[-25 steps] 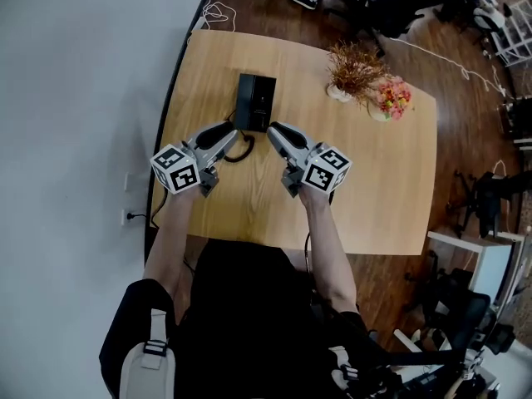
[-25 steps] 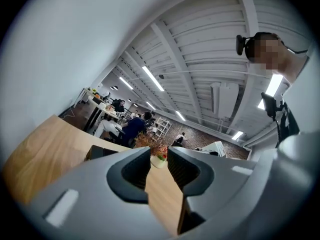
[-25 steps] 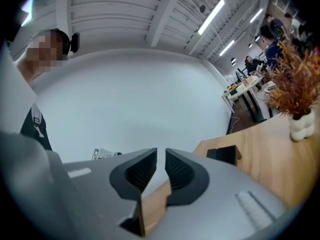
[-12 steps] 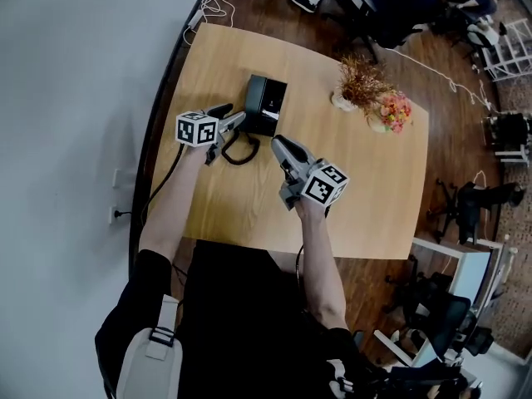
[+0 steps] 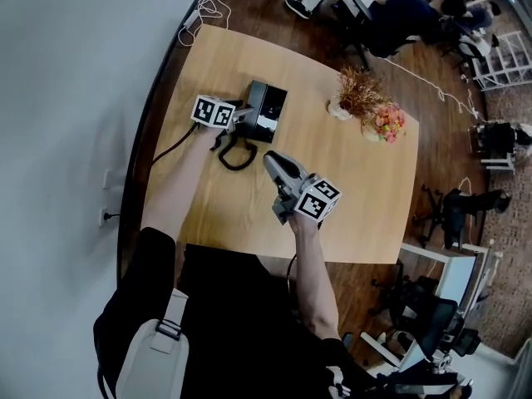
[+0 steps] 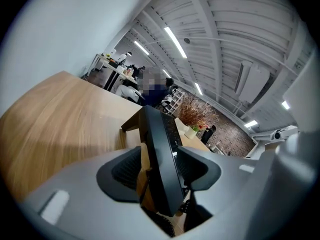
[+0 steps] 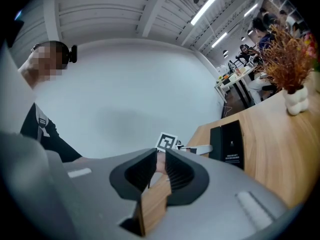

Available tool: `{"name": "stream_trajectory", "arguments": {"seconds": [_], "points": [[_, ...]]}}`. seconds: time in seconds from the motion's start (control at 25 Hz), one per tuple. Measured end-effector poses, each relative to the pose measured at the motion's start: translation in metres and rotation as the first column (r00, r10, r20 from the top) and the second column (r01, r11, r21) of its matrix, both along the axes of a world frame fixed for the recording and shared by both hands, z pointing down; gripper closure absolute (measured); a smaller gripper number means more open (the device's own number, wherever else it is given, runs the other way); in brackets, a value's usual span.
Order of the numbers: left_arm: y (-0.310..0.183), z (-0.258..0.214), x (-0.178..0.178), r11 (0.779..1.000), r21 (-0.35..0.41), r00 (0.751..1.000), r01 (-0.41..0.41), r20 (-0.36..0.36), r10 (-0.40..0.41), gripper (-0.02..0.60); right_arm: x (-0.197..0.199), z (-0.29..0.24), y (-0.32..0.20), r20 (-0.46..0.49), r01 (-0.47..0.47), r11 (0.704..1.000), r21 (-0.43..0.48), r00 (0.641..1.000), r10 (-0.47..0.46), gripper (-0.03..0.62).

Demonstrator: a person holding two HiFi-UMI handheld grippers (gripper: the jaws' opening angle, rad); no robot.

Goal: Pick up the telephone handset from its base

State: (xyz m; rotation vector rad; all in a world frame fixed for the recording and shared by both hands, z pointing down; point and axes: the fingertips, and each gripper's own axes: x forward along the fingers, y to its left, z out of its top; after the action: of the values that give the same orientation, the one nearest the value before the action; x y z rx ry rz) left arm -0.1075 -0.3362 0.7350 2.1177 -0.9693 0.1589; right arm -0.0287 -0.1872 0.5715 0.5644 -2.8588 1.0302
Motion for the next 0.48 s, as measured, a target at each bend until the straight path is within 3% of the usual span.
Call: {"name": "stream_trajectory", "arguments": {"seconds": [0.2,0.4,0.48], "points": [[0.001,0.014,0.005,0.999,-0.023,0.999,-0.049,0.002,0.049,0.371,0.002,0.004,0.004,-0.01,-0.007,1.0,-0.006,1.0,0.007,0.549],[-0.002,0.011,0.007,0.997,-0.013,0.997,-0.07,-0.028,0.07,0.456,0.004,0.009,0.004,-0.017,-0.012,1.0,-0.016,1.0,0.012,0.549],[-0.002,0.01,0.009,0.997,-0.011,0.996,-0.08,-0.031,0.079,0.457,0.005,0.01,0.004,-0.018,-0.015,1.0,-0.019,1.0,0.014,0.549]]}}
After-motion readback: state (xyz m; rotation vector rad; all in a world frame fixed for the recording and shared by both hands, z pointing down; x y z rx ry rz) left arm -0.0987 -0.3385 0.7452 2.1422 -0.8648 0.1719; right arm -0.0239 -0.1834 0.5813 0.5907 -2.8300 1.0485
